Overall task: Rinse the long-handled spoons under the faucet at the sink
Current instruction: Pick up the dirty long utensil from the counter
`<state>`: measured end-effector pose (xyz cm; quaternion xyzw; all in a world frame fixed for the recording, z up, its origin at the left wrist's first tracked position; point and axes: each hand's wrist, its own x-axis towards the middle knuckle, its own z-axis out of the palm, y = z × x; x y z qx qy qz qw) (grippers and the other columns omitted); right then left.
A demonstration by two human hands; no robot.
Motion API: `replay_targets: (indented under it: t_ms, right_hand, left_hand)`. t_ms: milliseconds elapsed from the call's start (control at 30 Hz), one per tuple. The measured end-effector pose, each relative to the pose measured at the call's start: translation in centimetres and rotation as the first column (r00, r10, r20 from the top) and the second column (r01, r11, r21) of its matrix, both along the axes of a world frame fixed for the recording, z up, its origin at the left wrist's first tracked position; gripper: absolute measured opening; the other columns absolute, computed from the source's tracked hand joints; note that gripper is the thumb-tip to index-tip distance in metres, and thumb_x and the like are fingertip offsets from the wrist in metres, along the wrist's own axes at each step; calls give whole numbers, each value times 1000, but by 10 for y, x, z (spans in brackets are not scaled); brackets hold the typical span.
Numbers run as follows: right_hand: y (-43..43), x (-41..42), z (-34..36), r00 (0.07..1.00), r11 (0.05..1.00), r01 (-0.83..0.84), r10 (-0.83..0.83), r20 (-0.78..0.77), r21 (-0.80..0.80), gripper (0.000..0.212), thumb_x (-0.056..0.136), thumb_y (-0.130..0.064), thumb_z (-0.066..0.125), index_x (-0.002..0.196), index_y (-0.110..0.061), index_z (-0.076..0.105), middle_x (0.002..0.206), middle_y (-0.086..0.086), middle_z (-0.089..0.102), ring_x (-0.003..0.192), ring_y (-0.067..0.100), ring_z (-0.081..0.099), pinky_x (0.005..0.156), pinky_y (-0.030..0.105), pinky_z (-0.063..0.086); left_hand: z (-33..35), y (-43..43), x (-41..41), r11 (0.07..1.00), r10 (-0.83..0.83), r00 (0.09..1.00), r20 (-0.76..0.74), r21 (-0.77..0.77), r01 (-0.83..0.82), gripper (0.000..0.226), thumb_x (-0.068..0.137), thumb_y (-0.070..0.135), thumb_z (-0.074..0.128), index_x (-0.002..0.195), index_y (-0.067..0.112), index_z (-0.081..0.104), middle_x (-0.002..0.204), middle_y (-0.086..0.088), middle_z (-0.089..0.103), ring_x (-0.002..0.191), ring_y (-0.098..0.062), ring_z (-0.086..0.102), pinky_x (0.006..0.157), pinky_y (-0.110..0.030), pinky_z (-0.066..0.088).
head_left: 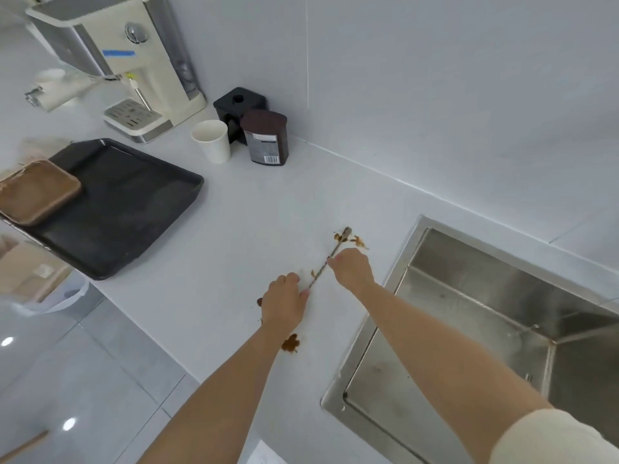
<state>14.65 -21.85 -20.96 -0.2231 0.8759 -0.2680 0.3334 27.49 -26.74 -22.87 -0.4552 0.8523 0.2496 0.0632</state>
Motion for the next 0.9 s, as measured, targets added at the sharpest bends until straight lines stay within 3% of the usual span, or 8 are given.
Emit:
replay_targets:
  t_ms: [67,133,267,467,600,900]
  right_hand:
    - [-10,-4,-7,996,996,86,-86,21,9,36,88,-17,51,56,-11,38,59,2,43,58,20,48,48,25,31]
    - [-17,-7,-13,991,991,129,-130,24,39,38,87,-20,55,54,-13,36,56,0,42,51,13,42,44,24,30]
    - [-26,-11,-18,988,985,154,-155,12,74,34,83,-18,57,56,-13,38,56,0,43,55,18,47,47,23,33]
    - [-39,-8,-15,987,981,160,-160,-2,114,22,83,-3,45,63,-10,41,59,1,44,53,16,45,43,23,31]
    - [-40,-6,-16,982,979,183,-185,22,85,30,83,-3,48,57,-12,36,55,1,42,48,14,40,43,22,29]
    - [-13,-8,13,961,958,277,-276,22,-69,36,80,-11,53,52,-13,31,52,-1,36,45,14,34,44,21,24]
  left_hand:
    - [-5,-5,-6,999,-39,999,30,-23,40,35,93,30,46,120,9,49,122,-9,56,113,-26,51,92,-36,45]
    - [-8,-8,-13,995,-81,995,51,-56,83,31,92,31,46,111,7,53,115,-11,58,107,-27,53,88,-36,46]
    - [-12,-12,-23,984,-136,988,71,-103,143,26,93,25,43,102,6,58,107,-11,61,99,-27,56,84,-35,45]
    - [-13,-12,-28,981,-155,983,95,-99,164,27,93,9,35,97,5,61,103,-11,65,94,-27,60,80,-32,46]
    - [-8,-14,-27,985,-152,986,72,-67,157,27,94,10,35,97,4,60,102,-12,65,94,-27,61,80,-32,46]
    - [17,-3,-25,995,-43,991,-130,86,55,22,94,19,44,99,5,61,101,-9,67,91,-24,61,75,-27,44]
